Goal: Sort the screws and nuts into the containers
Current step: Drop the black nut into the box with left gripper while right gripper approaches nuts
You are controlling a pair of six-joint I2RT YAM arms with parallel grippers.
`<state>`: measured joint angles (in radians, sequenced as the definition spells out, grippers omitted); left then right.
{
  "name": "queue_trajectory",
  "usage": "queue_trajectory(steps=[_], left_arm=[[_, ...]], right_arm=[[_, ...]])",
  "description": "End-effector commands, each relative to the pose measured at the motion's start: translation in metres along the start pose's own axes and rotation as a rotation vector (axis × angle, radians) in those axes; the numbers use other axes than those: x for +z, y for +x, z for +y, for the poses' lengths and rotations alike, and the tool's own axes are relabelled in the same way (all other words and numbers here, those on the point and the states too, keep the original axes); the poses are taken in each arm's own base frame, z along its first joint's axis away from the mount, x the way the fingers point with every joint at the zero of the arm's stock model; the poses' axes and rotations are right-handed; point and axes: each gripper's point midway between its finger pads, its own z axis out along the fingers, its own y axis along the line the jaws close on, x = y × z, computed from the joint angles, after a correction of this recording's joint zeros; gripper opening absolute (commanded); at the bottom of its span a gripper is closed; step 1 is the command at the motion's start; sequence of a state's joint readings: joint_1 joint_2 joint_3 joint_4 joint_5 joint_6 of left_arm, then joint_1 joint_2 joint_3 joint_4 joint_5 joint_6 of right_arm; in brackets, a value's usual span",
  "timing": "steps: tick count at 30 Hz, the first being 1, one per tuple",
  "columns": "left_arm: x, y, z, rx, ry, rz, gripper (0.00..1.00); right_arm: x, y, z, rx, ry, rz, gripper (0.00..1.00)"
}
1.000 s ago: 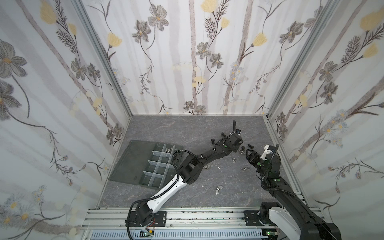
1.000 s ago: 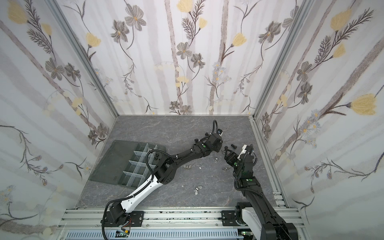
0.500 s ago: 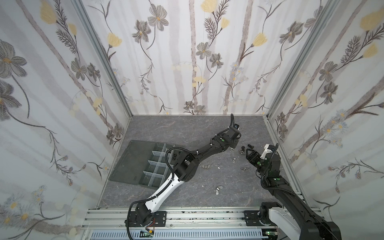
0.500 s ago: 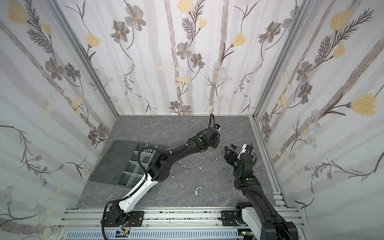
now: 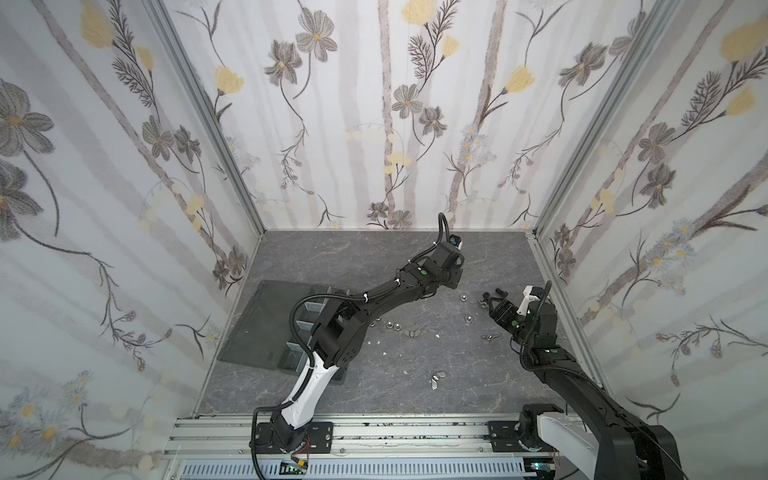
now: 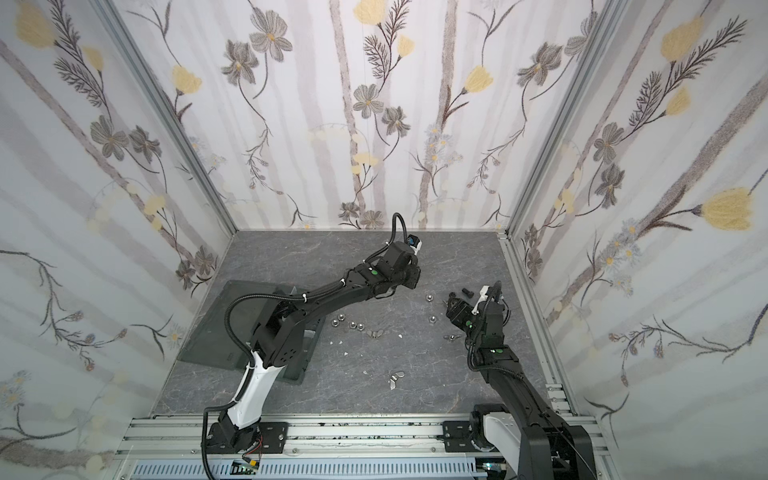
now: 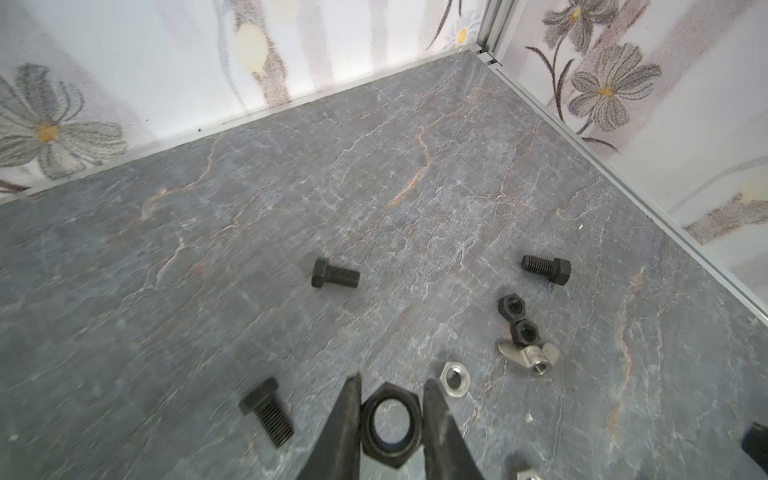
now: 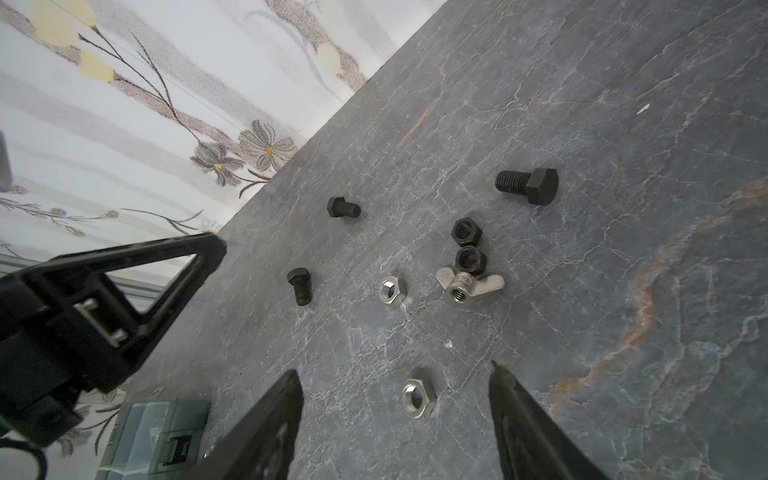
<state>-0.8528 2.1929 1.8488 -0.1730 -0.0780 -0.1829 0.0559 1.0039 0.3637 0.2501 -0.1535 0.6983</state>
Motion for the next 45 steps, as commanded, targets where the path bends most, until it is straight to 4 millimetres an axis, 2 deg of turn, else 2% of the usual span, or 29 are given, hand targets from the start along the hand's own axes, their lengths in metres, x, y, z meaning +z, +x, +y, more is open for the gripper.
queue_trajectory(steps=[1, 6, 12, 13, 21, 26, 32, 38, 45], left_arm=[[-0.023, -0.021, 0.007, -0.059, 0.013, -0.095, 0.22], [-0.05, -0.004, 0.04, -0.137, -0.023, -0.1, 0.23], [-0.085, 0.02, 0.078, -0.186, -0.096, -0.096, 0.23], [-0.089, 0.034, 0.086, -0.193, -0.117, -0.076, 0.23], [-0.134, 0.095, 0.131, -0.26, -0.233, -0.033, 0.23], [-0.16, 0.122, 0.156, -0.32, -0.288, -0.029, 0.23], [-0.176, 0.143, 0.186, -0.382, -0.35, -0.02, 0.23], [-0.181, 0.158, 0.21, -0.413, -0.404, 0.0, 0.23], [-0.177, 0.169, 0.223, -0.446, -0.409, 0.028, 0.26]], right_arm=[[0.003, -0.004, 0.011, -0.005, -0.048, -0.002, 0.72], [0.011, 0.008, 0.013, 0.012, -0.073, 0.054, 0.72], [0.018, 0.018, 0.024, 0.002, -0.106, 0.103, 0.74], [0.019, 0.019, 0.026, -0.001, -0.108, 0.11, 0.74], [0.022, 0.03, 0.038, -0.025, -0.132, 0.135, 0.73], [0.024, 0.037, 0.045, -0.036, -0.146, 0.146, 0.73], [0.024, 0.044, 0.052, -0.042, -0.163, 0.158, 0.73], [0.022, 0.045, 0.056, -0.048, -0.168, 0.161, 0.72], [0.023, 0.046, 0.055, -0.048, -0.162, 0.162, 0.72]])
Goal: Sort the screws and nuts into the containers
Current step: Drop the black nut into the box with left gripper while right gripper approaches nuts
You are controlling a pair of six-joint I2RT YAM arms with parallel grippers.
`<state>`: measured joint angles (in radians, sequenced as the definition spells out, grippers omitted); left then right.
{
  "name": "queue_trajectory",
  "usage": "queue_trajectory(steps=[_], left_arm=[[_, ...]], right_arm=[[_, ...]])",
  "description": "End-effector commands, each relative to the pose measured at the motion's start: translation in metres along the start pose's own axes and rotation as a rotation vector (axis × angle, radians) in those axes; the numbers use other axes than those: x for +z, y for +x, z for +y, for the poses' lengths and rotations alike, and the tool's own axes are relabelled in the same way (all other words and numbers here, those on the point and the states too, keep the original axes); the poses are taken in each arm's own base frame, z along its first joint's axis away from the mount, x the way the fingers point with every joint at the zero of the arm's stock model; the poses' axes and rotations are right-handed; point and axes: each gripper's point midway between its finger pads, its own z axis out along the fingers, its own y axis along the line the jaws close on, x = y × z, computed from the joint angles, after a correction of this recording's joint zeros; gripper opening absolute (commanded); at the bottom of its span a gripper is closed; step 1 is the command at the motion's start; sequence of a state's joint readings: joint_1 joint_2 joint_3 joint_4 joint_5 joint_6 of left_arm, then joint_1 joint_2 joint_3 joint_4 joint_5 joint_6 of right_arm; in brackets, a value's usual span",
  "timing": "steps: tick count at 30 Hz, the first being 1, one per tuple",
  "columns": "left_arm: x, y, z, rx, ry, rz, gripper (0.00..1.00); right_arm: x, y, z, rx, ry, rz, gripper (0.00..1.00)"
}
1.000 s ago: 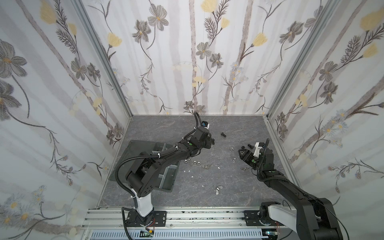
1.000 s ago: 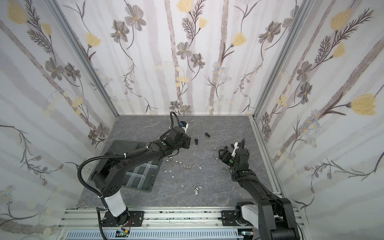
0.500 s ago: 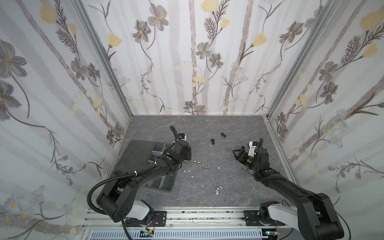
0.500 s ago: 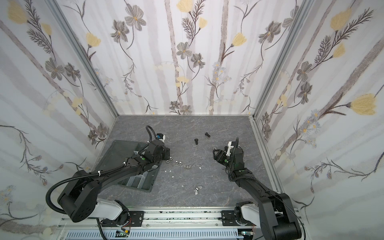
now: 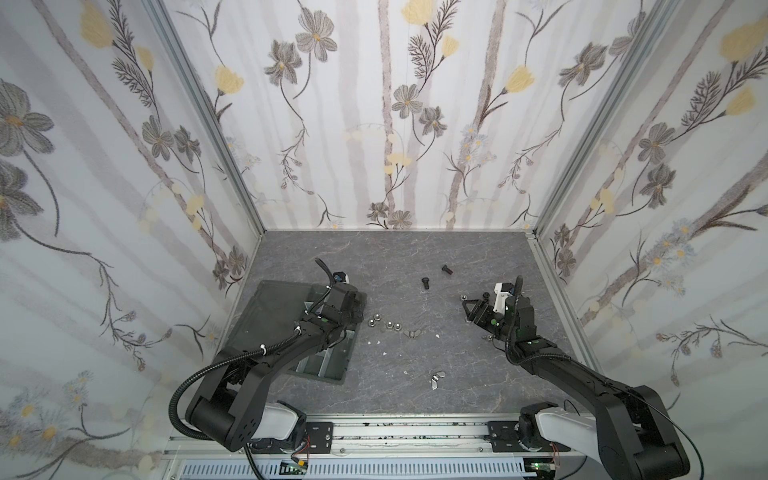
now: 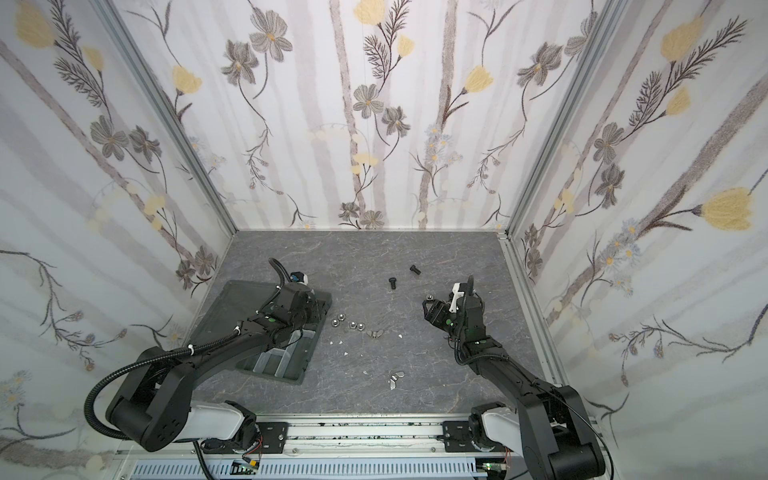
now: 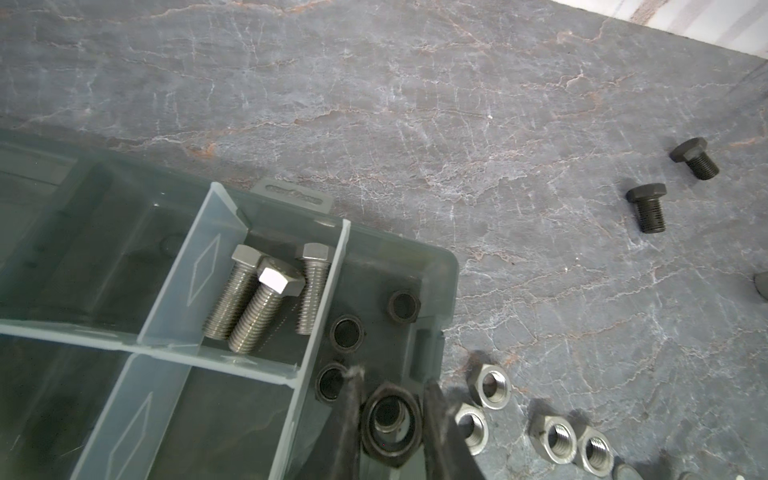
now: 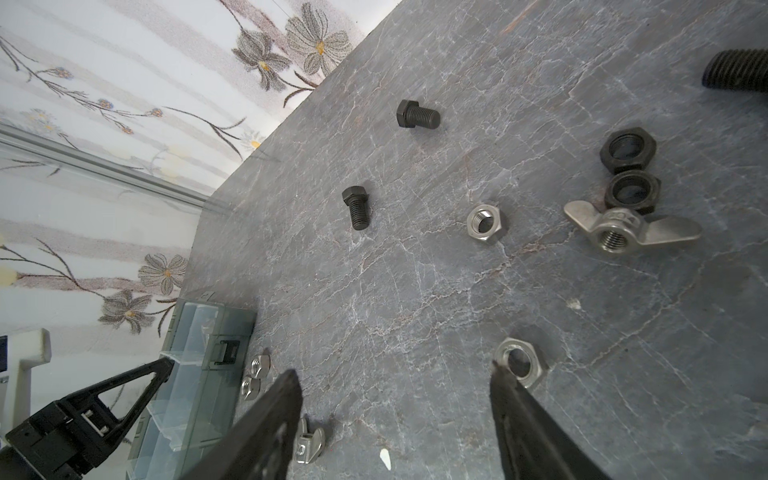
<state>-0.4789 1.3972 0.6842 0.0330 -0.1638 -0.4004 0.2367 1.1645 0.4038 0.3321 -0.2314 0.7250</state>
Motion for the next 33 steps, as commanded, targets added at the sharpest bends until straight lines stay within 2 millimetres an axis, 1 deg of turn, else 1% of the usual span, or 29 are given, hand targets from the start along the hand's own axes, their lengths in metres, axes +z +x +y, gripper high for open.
queue_trajectory(steps=[1, 5, 8, 12, 15, 18, 19, 20, 23, 27, 28, 29, 33], left_arm=[[0.004, -0.003, -0.001, -0.025, 0.014, -0.006, 0.28], [0.008, -0.003, 0.002, -0.03, 0.002, 0.002, 0.38], [0.007, -0.007, 0.0, -0.031, 0.001, -0.002, 0.44], [-0.003, -0.021, -0.006, -0.037, 0.024, -0.028, 0.51], [-0.018, -0.036, -0.013, -0.045, 0.056, -0.063, 0.57], [-0.04, -0.052, -0.023, -0.059, 0.122, -0.118, 0.65], [-0.054, -0.06, -0.028, -0.066, 0.154, -0.153, 0.67], [-0.063, -0.065, -0.031, -0.067, 0.175, -0.172, 0.69], [-0.086, -0.076, -0.037, -0.067, 0.218, -0.207, 0.75], [-0.107, -0.083, -0.04, -0.043, 0.238, -0.215, 0.8], [-0.112, -0.085, -0.04, -0.036, 0.243, -0.218, 0.82], [-0.116, -0.085, -0.04, -0.027, 0.245, -0.217, 0.83], [-0.13, -0.088, -0.04, 0.004, 0.25, -0.227, 0.87]], right_arm=[[0.001, -0.008, 0.006, -0.002, -0.017, -0.032, 0.72], [0.002, -0.008, 0.005, -0.003, -0.014, -0.031, 0.72], [0.001, -0.009, 0.003, -0.007, 0.002, -0.038, 0.72], [-0.001, -0.014, -0.003, -0.036, 0.057, -0.044, 0.72], [-0.001, -0.021, -0.006, -0.075, 0.111, -0.045, 0.72], [-0.001, -0.031, -0.011, -0.11, 0.176, -0.054, 0.72], [0.0, -0.034, -0.013, -0.125, 0.203, -0.055, 0.72], [0.001, -0.037, -0.015, -0.139, 0.228, -0.054, 0.72], [0.004, -0.048, -0.02, -0.183, 0.297, -0.046, 0.72], [0.011, -0.061, -0.028, -0.228, 0.393, -0.034, 0.71], [0.013, -0.061, -0.034, -0.236, 0.419, -0.023, 0.71], [0.016, -0.071, -0.031, -0.243, 0.434, -0.034, 0.71], [0.025, -0.079, -0.04, -0.263, 0.497, -0.012, 0.68]])
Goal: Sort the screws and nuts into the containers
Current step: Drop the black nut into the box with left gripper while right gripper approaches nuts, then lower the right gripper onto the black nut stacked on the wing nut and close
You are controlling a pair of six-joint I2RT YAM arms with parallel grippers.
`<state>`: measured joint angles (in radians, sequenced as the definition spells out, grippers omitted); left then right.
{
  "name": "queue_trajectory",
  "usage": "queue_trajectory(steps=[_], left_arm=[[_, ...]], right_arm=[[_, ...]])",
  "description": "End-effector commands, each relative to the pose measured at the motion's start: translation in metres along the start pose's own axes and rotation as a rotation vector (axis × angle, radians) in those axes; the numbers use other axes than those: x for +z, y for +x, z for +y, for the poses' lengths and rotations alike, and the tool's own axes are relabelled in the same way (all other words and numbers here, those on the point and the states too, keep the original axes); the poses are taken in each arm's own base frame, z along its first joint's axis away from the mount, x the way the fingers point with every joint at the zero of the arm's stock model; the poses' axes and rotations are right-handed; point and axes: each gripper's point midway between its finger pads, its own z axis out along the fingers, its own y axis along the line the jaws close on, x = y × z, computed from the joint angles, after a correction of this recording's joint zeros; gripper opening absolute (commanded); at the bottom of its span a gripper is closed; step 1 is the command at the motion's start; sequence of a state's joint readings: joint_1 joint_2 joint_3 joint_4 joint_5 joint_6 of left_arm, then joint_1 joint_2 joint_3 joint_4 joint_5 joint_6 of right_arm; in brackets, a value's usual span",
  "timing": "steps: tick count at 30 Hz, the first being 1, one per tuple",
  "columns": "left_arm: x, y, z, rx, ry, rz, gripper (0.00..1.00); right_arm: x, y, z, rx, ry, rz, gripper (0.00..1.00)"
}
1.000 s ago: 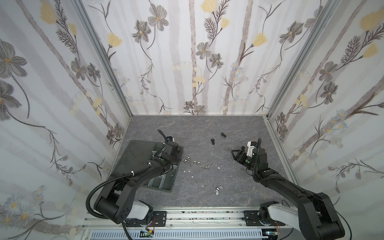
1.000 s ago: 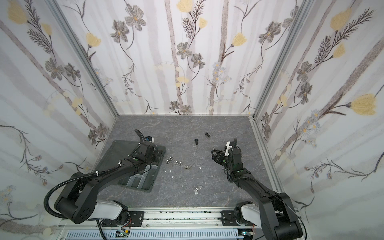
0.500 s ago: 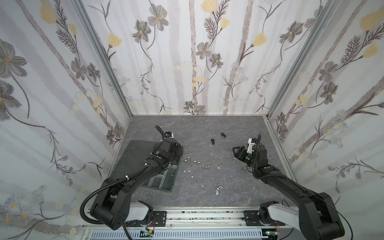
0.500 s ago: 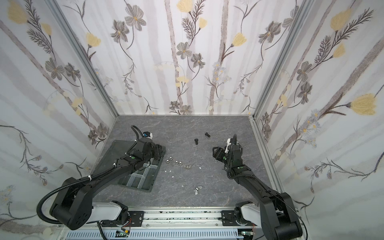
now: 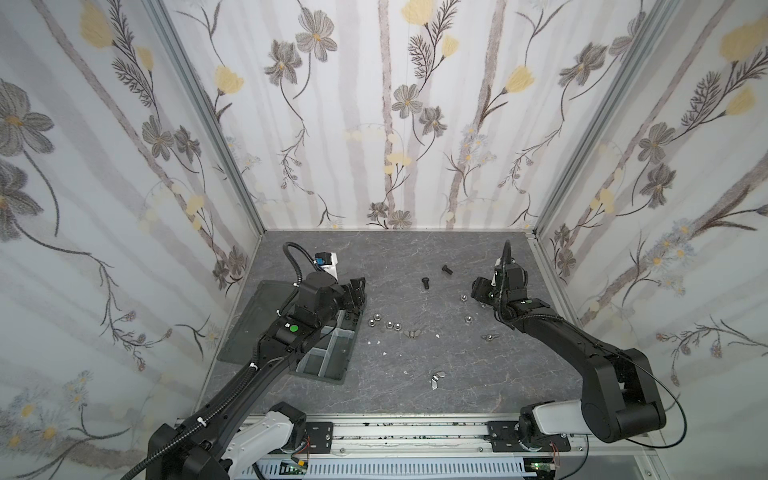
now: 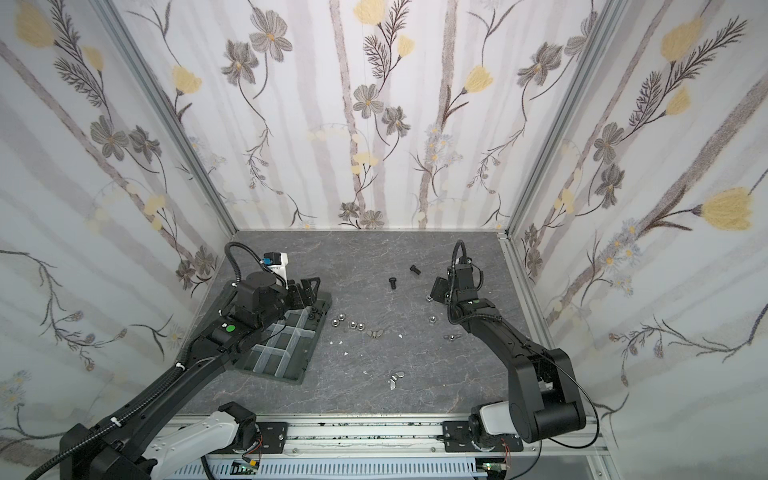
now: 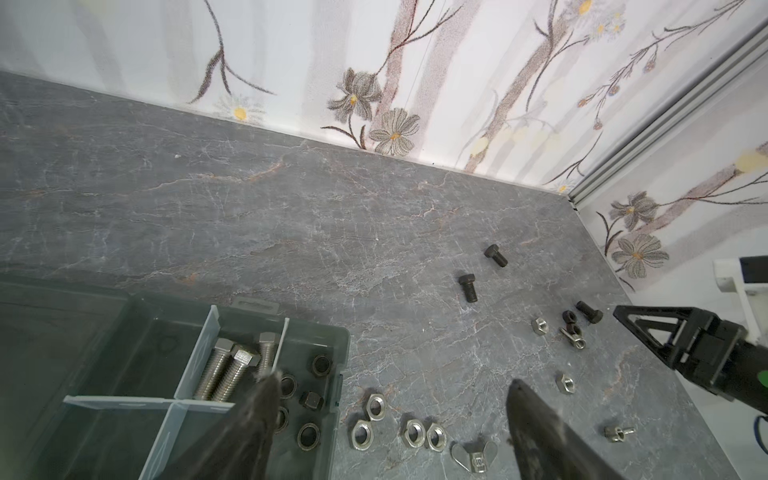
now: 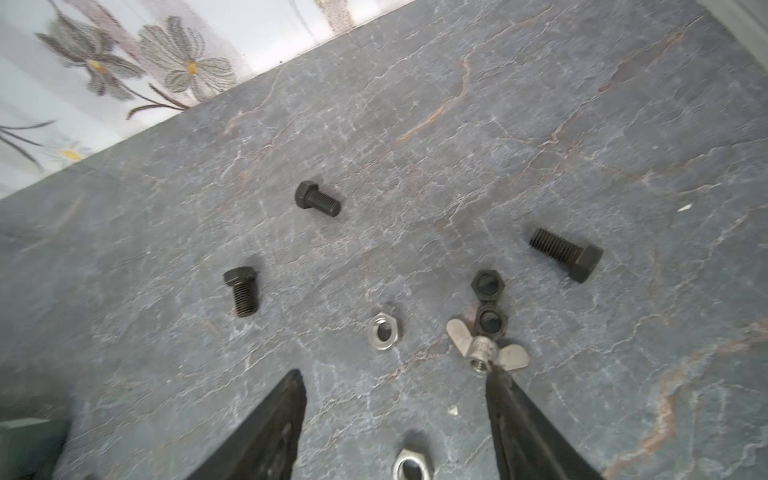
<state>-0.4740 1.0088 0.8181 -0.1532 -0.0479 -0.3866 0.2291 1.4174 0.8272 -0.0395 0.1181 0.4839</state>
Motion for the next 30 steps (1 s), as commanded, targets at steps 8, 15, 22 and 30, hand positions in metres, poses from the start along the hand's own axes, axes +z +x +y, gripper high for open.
queue_trajectory(steps=[8, 15, 22, 30], left_arm=[[-0.023, -0.007, -0.007, 0.093, 0.023, 0.025, 0.95], [-0.031, -0.008, -0.017, 0.127, 0.061, 0.054, 0.99], [-0.029, -0.001, -0.016, 0.113, 0.086, 0.029, 1.0], [-0.024, 0.007, -0.008, 0.119, 0.063, 0.036, 1.0]], right_arm=[[0.032, -0.002, -0.028, -0.071, 0.169, 0.072, 0.59], [0.065, 0.014, -0.04, -0.097, 0.217, 0.166, 0.4], [0.08, 0.015, -0.048, -0.087, 0.25, 0.184, 0.41], [0.089, 0.024, -0.055, -0.071, 0.256, 0.213, 0.44]])
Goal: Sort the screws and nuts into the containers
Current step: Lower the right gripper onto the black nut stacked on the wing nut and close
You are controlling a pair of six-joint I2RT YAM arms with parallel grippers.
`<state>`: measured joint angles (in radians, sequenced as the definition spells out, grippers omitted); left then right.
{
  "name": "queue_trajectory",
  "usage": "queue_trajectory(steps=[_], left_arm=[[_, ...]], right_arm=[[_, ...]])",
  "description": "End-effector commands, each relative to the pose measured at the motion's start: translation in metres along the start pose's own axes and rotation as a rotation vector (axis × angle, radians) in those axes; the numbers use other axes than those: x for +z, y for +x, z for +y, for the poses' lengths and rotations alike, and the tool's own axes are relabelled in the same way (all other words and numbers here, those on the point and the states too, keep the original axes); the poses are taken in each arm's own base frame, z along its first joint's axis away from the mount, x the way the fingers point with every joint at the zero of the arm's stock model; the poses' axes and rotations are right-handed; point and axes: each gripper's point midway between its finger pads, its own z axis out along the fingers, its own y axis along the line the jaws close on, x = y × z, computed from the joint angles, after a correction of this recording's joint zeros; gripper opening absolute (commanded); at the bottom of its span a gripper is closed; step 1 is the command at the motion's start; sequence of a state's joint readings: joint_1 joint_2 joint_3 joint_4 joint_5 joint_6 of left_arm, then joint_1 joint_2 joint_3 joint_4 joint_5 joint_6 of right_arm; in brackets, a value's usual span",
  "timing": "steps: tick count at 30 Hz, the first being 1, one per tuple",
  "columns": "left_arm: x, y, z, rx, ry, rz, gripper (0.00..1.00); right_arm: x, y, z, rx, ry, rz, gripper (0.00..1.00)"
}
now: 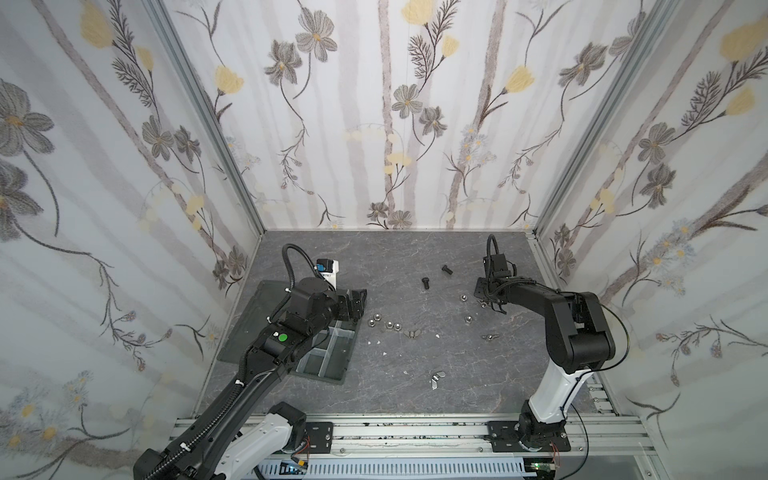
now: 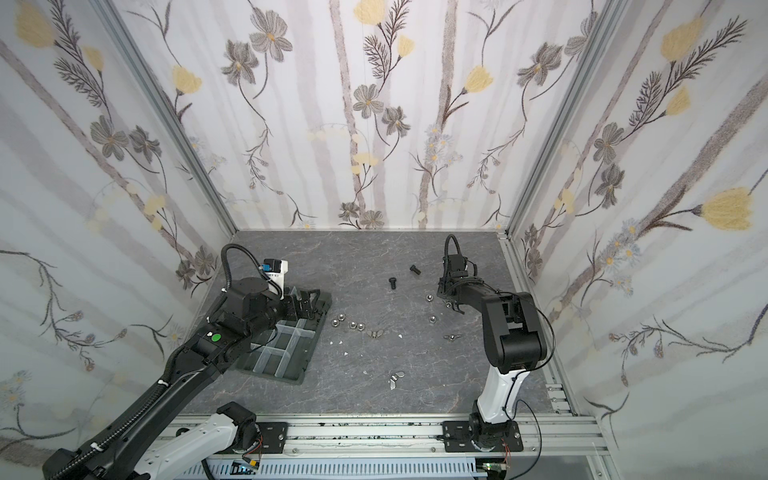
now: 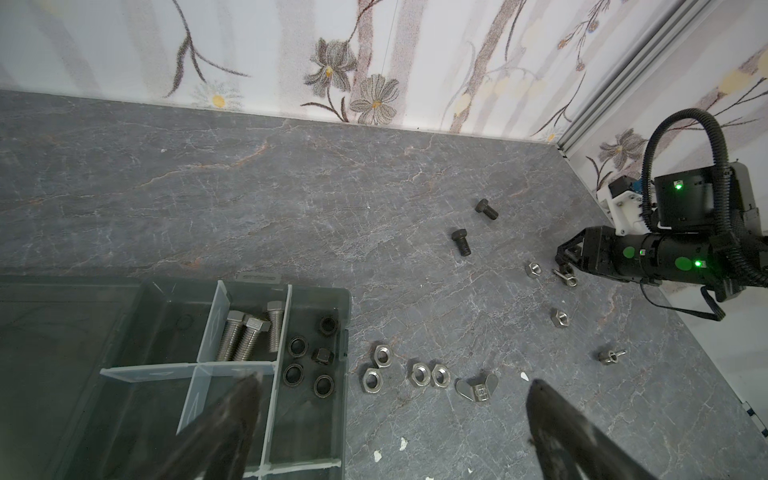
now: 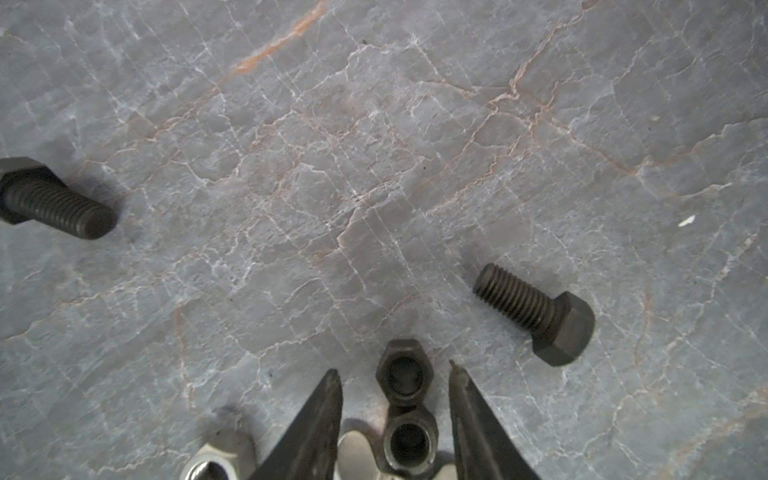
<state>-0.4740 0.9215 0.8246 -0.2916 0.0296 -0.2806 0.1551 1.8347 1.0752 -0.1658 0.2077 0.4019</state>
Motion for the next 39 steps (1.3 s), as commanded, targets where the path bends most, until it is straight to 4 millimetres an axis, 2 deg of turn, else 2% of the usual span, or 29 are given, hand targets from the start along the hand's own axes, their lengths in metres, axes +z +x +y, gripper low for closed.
queue_trajectory(steps=[1, 20, 33, 39], left_arm=[[0.0, -0.007, -0.002, 0.013, 0.009, -0.035, 1.0], [-0.001, -0.002, 0.001, 0.016, 0.006, -0.027, 1.0], [-0.001, -0.001, 0.003, 0.018, -0.005, -0.032, 1.0], [-0.002, -0.002, 0.004, 0.017, -0.007, -0.036, 1.0]], right_arm=[[0.003, 0.0, 0.001, 0.004, 0.001, 0.003, 0.44], [0.016, 0.008, -0.004, 0.002, 0.007, 0.034, 0.42], [0.019, 0.007, -0.001, 0.006, -0.007, 0.036, 0.27], [0.017, 0.004, 0.0, 0.008, -0.01, 0.027, 0.17]])
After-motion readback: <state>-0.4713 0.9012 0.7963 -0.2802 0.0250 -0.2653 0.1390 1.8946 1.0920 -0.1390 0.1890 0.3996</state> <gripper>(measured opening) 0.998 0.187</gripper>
